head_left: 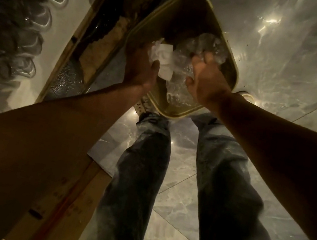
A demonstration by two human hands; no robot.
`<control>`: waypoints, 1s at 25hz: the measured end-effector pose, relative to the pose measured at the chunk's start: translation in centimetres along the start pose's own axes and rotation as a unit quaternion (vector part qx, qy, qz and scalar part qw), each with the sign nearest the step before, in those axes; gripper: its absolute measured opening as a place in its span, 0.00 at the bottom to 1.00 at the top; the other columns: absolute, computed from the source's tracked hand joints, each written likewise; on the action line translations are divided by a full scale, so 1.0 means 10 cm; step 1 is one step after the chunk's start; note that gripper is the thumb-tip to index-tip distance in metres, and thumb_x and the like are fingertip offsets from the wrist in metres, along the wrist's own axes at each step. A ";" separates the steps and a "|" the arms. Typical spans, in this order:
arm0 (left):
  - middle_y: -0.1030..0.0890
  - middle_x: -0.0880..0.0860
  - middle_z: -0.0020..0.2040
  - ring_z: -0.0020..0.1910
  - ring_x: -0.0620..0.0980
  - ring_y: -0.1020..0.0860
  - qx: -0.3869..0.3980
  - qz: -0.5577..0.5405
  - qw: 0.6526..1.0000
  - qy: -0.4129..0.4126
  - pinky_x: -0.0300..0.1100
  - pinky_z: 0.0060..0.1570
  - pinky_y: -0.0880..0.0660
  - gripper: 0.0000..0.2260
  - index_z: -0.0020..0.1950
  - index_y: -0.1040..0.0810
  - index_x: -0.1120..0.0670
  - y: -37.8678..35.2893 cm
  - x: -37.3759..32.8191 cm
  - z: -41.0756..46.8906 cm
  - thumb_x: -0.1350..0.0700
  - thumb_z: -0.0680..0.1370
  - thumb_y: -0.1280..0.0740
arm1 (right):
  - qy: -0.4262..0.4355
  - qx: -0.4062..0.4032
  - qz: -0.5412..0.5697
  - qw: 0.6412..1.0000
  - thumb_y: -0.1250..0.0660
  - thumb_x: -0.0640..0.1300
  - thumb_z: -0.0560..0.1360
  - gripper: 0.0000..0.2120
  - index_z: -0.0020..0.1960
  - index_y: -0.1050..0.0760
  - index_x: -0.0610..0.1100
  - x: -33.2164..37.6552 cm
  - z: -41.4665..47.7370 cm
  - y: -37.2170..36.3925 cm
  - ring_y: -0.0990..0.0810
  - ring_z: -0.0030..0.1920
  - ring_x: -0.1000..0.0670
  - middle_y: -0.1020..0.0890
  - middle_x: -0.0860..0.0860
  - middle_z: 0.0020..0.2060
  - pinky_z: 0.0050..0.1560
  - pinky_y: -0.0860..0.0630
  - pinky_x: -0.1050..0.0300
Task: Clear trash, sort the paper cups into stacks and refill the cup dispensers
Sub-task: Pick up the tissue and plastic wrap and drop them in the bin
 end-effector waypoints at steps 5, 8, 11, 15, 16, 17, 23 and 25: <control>0.33 0.61 0.74 0.75 0.57 0.36 0.003 0.041 0.999 0.012 0.50 0.73 0.38 0.25 0.74 0.33 0.60 -0.20 0.11 0.30 0.55 0.78 0.33 | -0.026 0.017 0.024 0.999 0.39 0.42 0.81 0.23 0.73 0.38 0.36 -0.01 0.20 -0.07 0.40 0.75 0.41 0.38 0.37 0.73 0.73 0.42 0.53; 0.34 0.60 0.75 0.75 0.57 0.36 0.032 0.043 0.998 0.020 0.50 0.73 0.38 0.28 0.75 0.36 0.59 -0.24 0.09 0.30 0.54 0.78 0.32 | -0.025 0.016 0.033 0.999 0.37 0.43 0.80 0.23 0.72 0.36 0.38 -0.01 0.14 -0.07 0.41 0.75 0.40 0.38 0.38 0.73 0.74 0.41 0.50; 0.35 0.61 0.74 0.73 0.57 0.34 0.042 -0.002 0.999 0.023 0.44 0.70 0.35 0.27 0.75 0.37 0.59 -0.17 0.05 0.14 0.59 0.78 0.33 | -0.020 0.003 0.052 0.998 0.34 0.44 0.77 0.25 0.72 0.36 0.44 0.02 0.03 -0.07 0.37 0.72 0.37 0.40 0.38 0.74 0.72 0.37 0.47; 0.28 0.61 0.68 0.66 0.58 0.27 0.052 -0.026 0.998 0.015 0.44 0.61 0.27 0.22 0.71 0.31 0.59 0.03 -0.04 -0.18 0.58 0.78 0.33 | -0.012 0.006 0.082 0.997 0.37 0.41 0.78 0.29 0.77 0.42 0.41 0.11 -0.25 0.10 0.35 0.73 0.40 0.34 0.41 0.73 0.73 0.38 0.49; 0.26 0.60 0.67 0.65 0.58 0.26 0.060 -0.044 0.997 0.015 0.44 0.60 0.26 0.20 0.70 0.30 0.58 0.11 -0.07 -0.28 0.58 0.78 0.33 | -0.006 0.003 0.083 0.996 0.38 0.40 0.79 0.28 0.77 0.42 0.40 0.13 -0.34 0.16 0.33 0.71 0.40 0.32 0.41 0.72 0.73 0.37 0.49; 0.25 0.59 0.66 0.65 0.57 0.26 0.066 -0.057 0.996 0.013 0.42 0.60 0.27 0.18 0.69 0.28 0.57 0.18 -0.12 -0.38 0.58 0.79 0.34 | -0.003 0.000 0.084 0.996 0.38 0.40 0.79 0.27 0.76 0.41 0.39 0.14 -0.42 0.22 0.31 0.70 0.39 0.29 0.40 0.70 0.71 0.35 0.49; 0.22 0.57 0.62 0.61 0.54 0.23 0.087 -0.032 0.994 -0.059 0.41 0.57 0.29 0.15 0.67 0.27 0.56 0.74 -0.57 -1.06 0.52 0.82 0.39 | 0.029 -0.013 0.057 0.998 0.39 0.45 0.80 0.23 0.73 0.38 0.44 0.35 -1.00 0.81 0.26 0.63 0.38 0.27 0.40 0.66 0.65 0.28 0.47; 0.22 0.57 0.61 0.59 0.55 0.23 0.072 -0.005 0.992 -0.105 0.41 0.57 0.29 0.14 0.65 0.26 0.56 0.94 -0.74 -1.30 0.52 0.81 0.39 | 0.029 -0.023 0.040 0.999 0.38 0.47 0.80 0.25 0.75 0.40 0.46 0.43 -1.24 1.07 0.27 0.65 0.39 0.28 0.42 0.68 0.66 0.29 0.46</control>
Point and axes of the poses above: each hand's wrist, its own z-axis towards the middle knuckle, its own y-axis out of the back of the hand, x = y × z, the point moved 1 cm from there along z, towards the middle knuckle
